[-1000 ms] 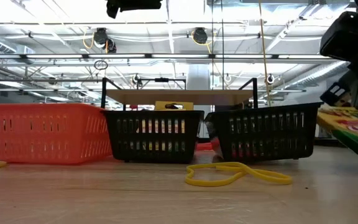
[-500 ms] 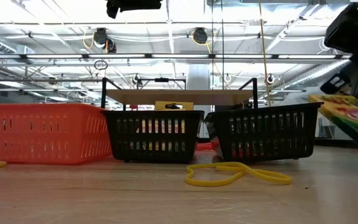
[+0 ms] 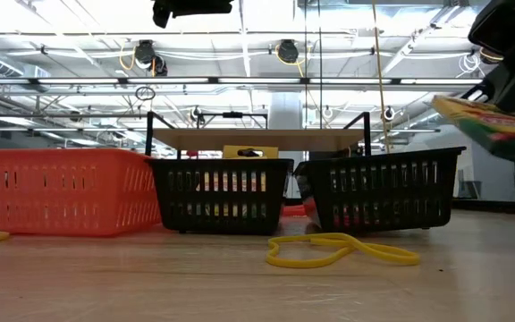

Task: Pick & Place Office Desk Supplies
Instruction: Put the crayon into the left black bin

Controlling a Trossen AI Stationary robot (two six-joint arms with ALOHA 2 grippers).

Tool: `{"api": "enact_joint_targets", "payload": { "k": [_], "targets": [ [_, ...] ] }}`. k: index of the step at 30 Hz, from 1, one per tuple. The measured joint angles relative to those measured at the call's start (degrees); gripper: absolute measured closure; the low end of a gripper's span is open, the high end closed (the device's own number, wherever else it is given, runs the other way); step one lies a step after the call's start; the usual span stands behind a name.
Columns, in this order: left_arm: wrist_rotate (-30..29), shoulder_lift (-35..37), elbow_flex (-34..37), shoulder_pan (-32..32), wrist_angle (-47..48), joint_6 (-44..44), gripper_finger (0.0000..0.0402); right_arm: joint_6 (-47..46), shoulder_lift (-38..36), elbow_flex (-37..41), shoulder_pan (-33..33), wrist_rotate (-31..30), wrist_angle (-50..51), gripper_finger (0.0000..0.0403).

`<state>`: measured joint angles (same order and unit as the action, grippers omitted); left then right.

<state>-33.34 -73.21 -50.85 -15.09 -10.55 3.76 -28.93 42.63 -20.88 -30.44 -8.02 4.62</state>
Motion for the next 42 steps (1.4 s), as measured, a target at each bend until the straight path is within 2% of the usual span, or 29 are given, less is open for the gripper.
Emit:
{"api": "enact_joint_targets", "payload": {
  "k": [8,17,26,31,42],
  "targets": [
    [0.0,0.0,0.0,0.0,-0.1,-0.4,0.0282,4.7,0.0,0.0,0.1,-5.3,-3.5,0.0403],
    [0.0,0.0,0.0,0.0,-0.2,0.1,0.0282,13.7,0.0,0.0,0.1,-5.5,-16.6,0.0403],
    [0.0,0.0,0.0,0.0,-0.2,2.5,0.0282,15.0,0.7,0.0,0.1,-7.3,-21.9,0.0403],
    [0.1,0.0,0.0,0.0,0.0,4.0,0.0282,14.9,3.2,0.0,1.3,-8.4,-23.8,0.0403],
    [0.8,0.0,0.0,0.0,0.1,4.4,0.0282,15.3,11.9,0.0,4.8,-6.7,-34.6,0.0403]
  ]
}}
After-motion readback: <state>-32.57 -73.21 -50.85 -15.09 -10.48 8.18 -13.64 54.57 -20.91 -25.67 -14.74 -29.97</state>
